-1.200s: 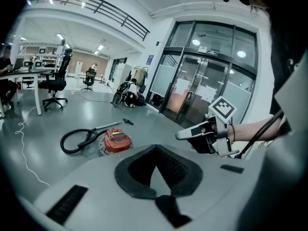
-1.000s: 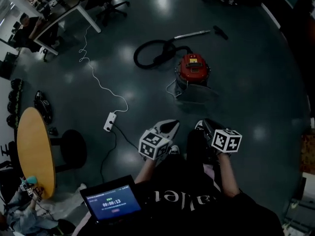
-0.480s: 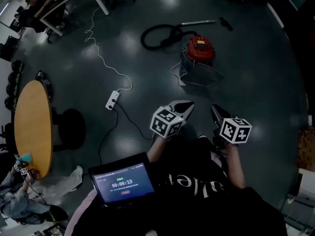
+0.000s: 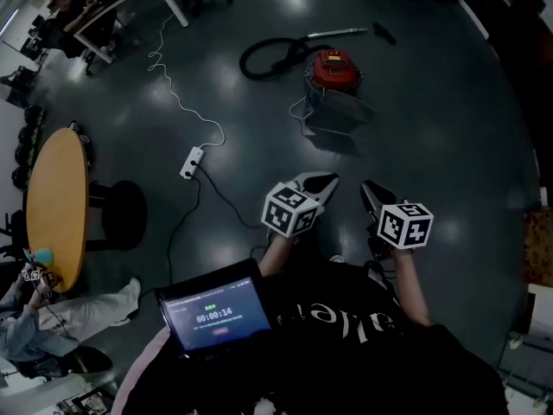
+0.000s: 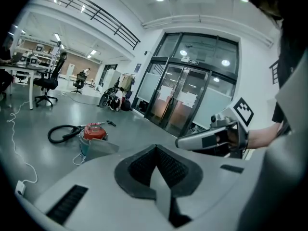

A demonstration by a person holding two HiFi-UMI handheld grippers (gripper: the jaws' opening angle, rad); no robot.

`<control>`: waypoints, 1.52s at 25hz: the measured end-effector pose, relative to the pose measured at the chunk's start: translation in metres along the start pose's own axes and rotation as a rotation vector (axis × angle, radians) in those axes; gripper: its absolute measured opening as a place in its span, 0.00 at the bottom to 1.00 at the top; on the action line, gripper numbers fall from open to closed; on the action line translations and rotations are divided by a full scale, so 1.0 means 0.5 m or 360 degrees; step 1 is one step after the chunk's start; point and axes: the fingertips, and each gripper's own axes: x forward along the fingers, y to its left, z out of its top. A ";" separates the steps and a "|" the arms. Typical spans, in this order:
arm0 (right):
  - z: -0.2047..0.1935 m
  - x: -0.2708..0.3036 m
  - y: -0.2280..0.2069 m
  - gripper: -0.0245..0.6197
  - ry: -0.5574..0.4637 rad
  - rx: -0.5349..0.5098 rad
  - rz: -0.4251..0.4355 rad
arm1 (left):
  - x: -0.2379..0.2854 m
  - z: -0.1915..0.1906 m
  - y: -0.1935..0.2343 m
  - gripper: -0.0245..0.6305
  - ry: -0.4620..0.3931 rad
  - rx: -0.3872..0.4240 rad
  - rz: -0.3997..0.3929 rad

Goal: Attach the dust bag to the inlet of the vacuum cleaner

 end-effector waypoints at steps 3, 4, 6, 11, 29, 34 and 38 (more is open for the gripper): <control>-0.057 -0.073 -0.019 0.12 -0.0003 0.0022 0.0007 | 0.009 -0.060 -0.104 0.04 0.0036 -0.0001 -0.0013; -0.074 -0.091 -0.023 0.12 -0.0004 0.0026 0.0018 | 0.010 -0.079 -0.132 0.04 0.0046 0.0001 -0.0015; -0.103 -0.119 -0.023 0.12 0.0000 0.0019 0.0043 | 0.006 -0.112 -0.172 0.04 0.0059 -0.0003 -0.0008; -0.146 -0.171 -0.001 0.12 -0.0008 -0.0023 0.0097 | -0.033 -0.140 -0.206 0.04 0.0007 -0.0045 0.0086; -0.189 -0.236 0.049 0.12 -0.0064 -0.0154 0.0147 | -0.093 -0.168 -0.252 0.04 -0.0047 -0.0014 0.0138; -0.192 -0.230 0.064 0.12 -0.0073 -0.0179 0.0162 | -0.105 -0.173 -0.245 0.04 -0.0068 -0.0011 0.0141; -0.193 -0.228 0.077 0.12 -0.0068 -0.0201 0.0165 | -0.117 -0.176 -0.245 0.04 -0.0073 -0.0011 0.0137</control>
